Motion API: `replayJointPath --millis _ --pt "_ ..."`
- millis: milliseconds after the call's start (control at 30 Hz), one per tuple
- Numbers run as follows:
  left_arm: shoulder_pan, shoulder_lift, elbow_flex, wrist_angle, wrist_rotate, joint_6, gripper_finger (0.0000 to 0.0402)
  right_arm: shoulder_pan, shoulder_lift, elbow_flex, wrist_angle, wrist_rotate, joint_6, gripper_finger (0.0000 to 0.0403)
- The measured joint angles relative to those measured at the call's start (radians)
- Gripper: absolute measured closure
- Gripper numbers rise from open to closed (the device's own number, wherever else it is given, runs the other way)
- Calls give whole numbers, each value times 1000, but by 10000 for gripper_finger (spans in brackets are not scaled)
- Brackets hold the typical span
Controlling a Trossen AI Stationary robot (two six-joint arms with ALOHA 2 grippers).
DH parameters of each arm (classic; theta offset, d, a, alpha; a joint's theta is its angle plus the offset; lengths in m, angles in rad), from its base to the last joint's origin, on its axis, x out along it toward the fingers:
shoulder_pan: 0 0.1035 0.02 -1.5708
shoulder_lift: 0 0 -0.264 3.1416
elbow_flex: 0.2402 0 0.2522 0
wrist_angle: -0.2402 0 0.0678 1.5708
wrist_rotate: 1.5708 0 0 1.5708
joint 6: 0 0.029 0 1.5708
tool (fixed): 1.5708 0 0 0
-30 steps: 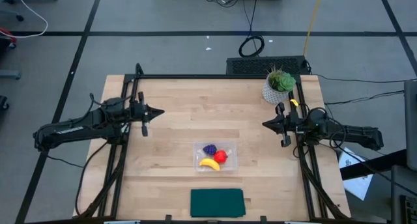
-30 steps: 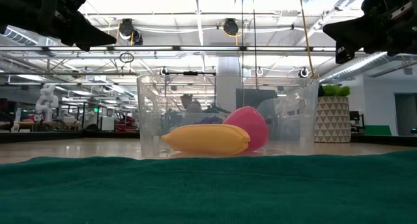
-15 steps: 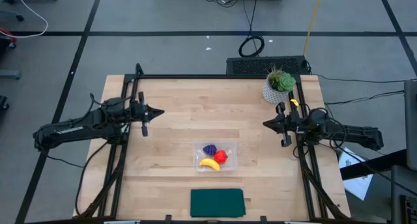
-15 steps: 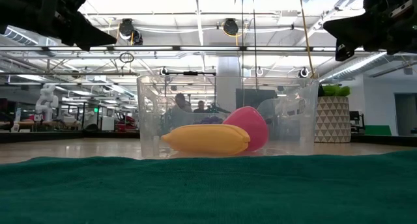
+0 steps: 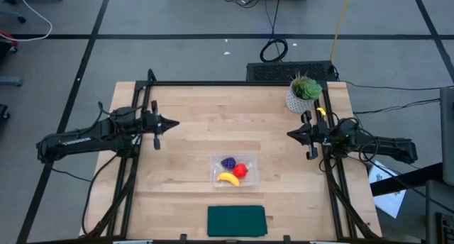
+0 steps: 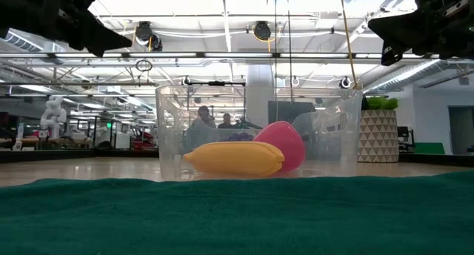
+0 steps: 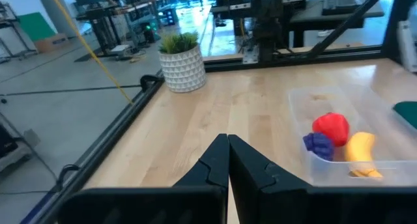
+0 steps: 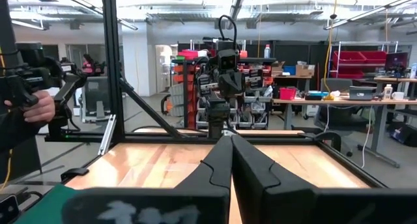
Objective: Pick and placing Produce into tupperware
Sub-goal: Return to Home Position
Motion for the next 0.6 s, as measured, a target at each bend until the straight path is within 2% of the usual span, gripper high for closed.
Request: replayJointPath --millis 233,500,600 --pt "-28 0 0 20 98 -3 396 0 0 0 0 0 -3 403" --pt "-30 0 0 22 -11 -24 396 0 0 0 0 0 -3 403" --pt "-29 0 0 22 -20 -24 396 0 0 0 0 0 -3 403"
